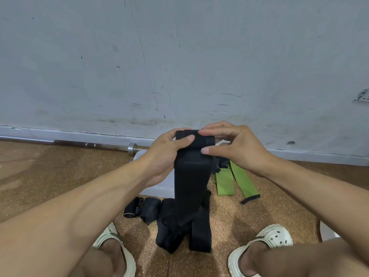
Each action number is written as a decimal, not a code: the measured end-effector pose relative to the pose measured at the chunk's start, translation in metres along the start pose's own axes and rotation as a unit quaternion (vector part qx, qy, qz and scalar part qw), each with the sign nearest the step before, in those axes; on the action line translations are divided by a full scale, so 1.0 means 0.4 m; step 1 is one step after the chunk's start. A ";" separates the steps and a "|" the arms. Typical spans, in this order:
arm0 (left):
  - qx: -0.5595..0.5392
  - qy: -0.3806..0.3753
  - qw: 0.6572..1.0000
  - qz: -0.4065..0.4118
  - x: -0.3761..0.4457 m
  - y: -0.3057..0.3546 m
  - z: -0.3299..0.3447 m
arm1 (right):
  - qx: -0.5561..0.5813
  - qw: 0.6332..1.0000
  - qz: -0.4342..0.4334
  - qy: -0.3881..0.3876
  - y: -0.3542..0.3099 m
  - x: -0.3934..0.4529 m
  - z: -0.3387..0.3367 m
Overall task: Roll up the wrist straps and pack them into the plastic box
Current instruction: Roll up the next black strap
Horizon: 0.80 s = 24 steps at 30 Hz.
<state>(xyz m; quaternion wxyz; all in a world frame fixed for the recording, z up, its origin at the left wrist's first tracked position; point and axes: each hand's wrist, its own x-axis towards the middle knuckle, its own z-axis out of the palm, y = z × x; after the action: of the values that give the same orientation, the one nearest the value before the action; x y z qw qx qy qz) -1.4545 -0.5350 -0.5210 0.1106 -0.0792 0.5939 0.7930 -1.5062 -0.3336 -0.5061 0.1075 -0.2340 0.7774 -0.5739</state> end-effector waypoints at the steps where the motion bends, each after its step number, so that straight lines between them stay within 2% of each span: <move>1: 0.002 0.000 1.000 0.005 -0.001 0.003 0.000 | 0.010 1.000 0.021 -0.002 -0.004 -0.002 -0.004; 5: 0.012 -0.005 1.000 0.016 -0.007 0.007 0.010 | 0.081 0.990 0.109 -0.019 -0.016 -0.009 -0.003; 7: 0.017 -0.007 1.000 0.015 -0.008 0.006 0.013 | 0.109 0.988 0.109 -0.026 -0.017 -0.010 0.001; 11: -0.017 -0.019 1.000 -0.009 -0.011 0.001 0.018 | 0.070 0.995 0.074 0.010 -0.012 -0.016 0.003; 16: -0.038 -0.028 0.998 -0.041 -0.011 -0.013 0.023 | -0.074 0.995 -0.038 0.061 0.015 -0.012 0.019; 19: -0.030 -0.062 0.996 -0.053 -0.012 -0.005 0.021 | -0.066 0.993 -0.077 0.065 0.013 -0.014 0.025; 24: 0.010 -0.035 0.995 -0.092 -0.007 0.001 0.012 | -0.051 0.992 -0.096 0.070 0.009 -0.015 0.030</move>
<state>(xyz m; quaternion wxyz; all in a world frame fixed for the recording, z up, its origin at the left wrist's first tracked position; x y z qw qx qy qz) -1.4520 -0.5305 -0.5187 0.2045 -0.1042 0.5881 0.7756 -1.4967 -0.3400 -0.5140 -0.0147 -0.2721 0.7850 -0.5564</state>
